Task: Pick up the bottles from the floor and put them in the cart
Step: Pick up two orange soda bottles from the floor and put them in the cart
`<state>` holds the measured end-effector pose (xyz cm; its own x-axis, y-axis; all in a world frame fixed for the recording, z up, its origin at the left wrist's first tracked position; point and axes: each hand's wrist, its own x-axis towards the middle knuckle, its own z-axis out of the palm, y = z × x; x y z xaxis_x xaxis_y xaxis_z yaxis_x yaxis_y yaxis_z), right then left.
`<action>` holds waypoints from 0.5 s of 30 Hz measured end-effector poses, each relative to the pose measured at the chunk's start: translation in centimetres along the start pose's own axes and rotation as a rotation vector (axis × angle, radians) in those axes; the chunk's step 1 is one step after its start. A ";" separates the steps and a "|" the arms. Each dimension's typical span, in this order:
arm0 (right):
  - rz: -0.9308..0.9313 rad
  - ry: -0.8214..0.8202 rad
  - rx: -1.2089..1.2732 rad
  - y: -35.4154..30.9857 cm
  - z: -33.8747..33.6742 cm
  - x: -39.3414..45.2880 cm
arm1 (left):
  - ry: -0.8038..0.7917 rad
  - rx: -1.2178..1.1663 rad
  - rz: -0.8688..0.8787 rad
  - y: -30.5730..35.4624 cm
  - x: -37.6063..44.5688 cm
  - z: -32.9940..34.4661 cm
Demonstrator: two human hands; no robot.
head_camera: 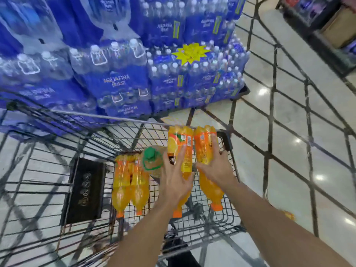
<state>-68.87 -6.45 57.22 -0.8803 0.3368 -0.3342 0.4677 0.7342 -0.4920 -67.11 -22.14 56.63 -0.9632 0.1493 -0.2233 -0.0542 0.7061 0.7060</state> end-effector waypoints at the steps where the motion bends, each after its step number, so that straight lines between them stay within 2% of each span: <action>1: 0.012 -0.003 -0.004 0.8 0.2 0.3 | -0.019 -0.005 -0.010 -0.1 0.1 1.3; 6: 0.059 -0.017 0.016 5.5 2.0 1.1 | -0.049 0.014 -0.095 -1.0 0.8 6.8; 15: 0.012 -0.065 0.046 10.6 7.8 3.0 | -0.013 0.064 -0.166 -6.2 3.5 13.4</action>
<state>-65.96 -2.30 44.75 -0.8682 0.3056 -0.3910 0.4828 0.7021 -0.5234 -66.60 -16.73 42.49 -0.9389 0.0357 -0.3425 -0.1951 0.7644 0.6145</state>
